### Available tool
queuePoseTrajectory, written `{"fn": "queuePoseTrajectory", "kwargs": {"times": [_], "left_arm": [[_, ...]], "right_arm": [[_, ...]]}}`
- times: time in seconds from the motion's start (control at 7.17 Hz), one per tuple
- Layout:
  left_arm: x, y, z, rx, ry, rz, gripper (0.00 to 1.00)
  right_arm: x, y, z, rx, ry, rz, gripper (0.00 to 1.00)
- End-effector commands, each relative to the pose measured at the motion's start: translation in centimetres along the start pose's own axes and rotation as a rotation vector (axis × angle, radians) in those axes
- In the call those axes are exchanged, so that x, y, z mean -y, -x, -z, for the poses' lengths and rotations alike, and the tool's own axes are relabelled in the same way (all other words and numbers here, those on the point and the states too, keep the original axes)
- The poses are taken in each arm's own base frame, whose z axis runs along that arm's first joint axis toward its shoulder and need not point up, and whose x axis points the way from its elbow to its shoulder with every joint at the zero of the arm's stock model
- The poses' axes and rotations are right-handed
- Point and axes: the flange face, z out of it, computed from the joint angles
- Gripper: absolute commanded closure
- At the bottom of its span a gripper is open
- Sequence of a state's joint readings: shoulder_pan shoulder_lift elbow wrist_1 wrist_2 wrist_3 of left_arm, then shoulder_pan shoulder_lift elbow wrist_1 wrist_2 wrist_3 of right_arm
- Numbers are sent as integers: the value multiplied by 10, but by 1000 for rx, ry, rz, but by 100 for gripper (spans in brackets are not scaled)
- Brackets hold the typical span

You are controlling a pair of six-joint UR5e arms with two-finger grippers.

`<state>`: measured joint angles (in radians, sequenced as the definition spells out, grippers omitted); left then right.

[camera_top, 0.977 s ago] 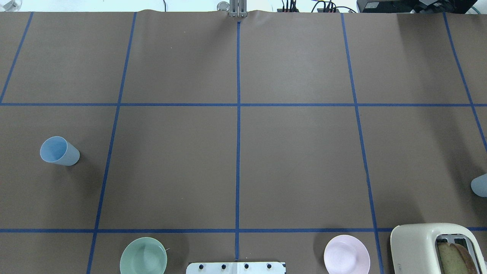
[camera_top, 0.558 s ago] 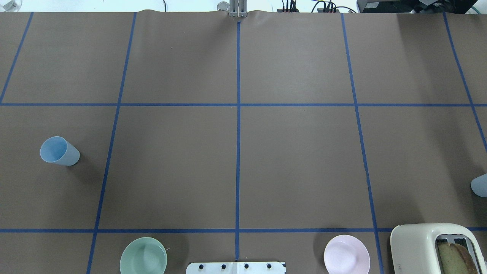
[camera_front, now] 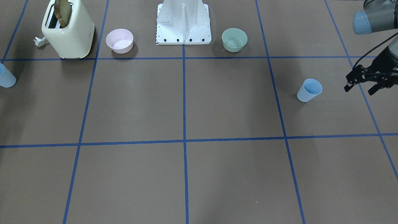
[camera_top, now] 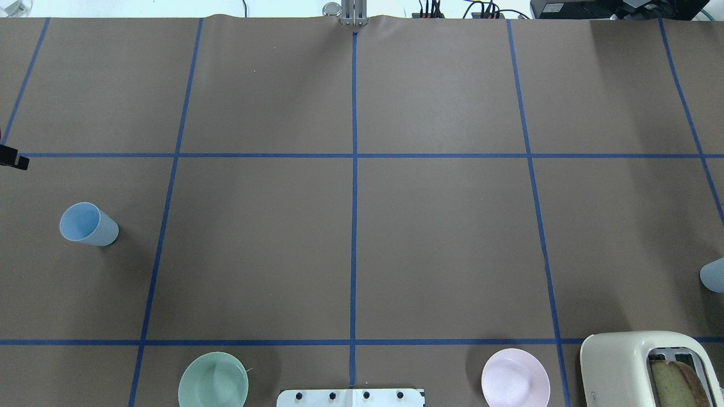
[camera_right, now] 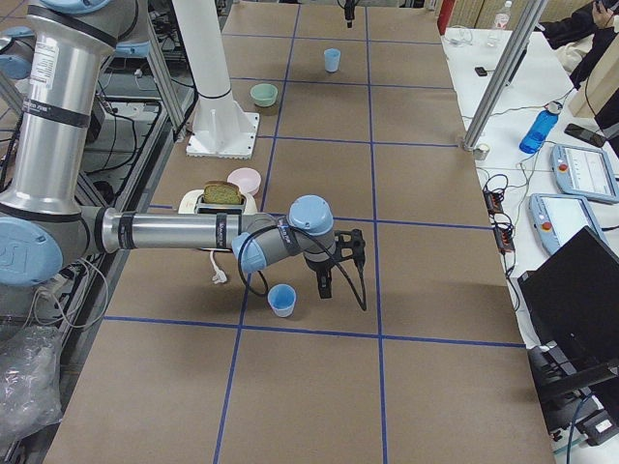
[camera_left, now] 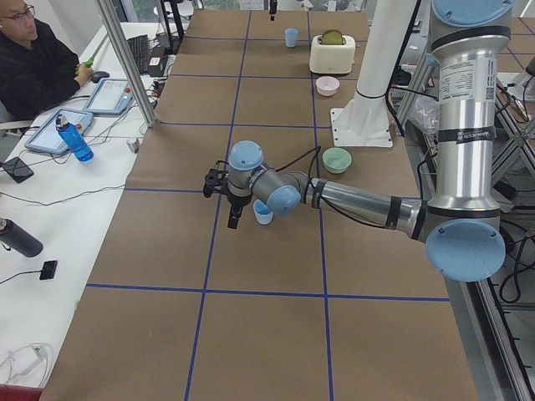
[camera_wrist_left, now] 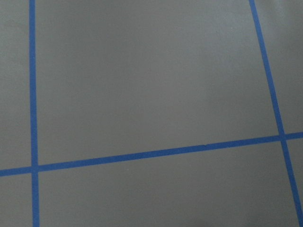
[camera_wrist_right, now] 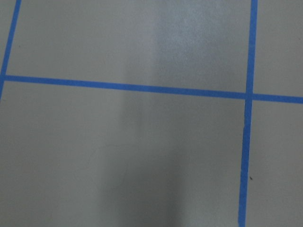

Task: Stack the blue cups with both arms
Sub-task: 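Lower the left gripper onto the light blue cup and close it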

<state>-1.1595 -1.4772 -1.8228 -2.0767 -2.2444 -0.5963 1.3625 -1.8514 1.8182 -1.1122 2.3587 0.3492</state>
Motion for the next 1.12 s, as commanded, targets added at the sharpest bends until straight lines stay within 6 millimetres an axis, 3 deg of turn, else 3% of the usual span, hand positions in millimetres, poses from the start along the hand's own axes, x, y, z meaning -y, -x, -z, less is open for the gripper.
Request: {"fn": "queuePoseTrajectory", "kwargs": {"times": [0.0, 0.56, 0.98], "left_arm": [[-41, -16, -30, -10, 14, -9, 3], [-68, -56, -71, 4, 53, -45, 3], [-68, -58, -86, 13, 69, -49, 8]], "right_arm": [[-34, -13, -6, -4, 12, 1, 2], [-46, -18, -10, -7, 32, -3, 2], [-47, -18, -10, -8, 32, -3, 2]]}}
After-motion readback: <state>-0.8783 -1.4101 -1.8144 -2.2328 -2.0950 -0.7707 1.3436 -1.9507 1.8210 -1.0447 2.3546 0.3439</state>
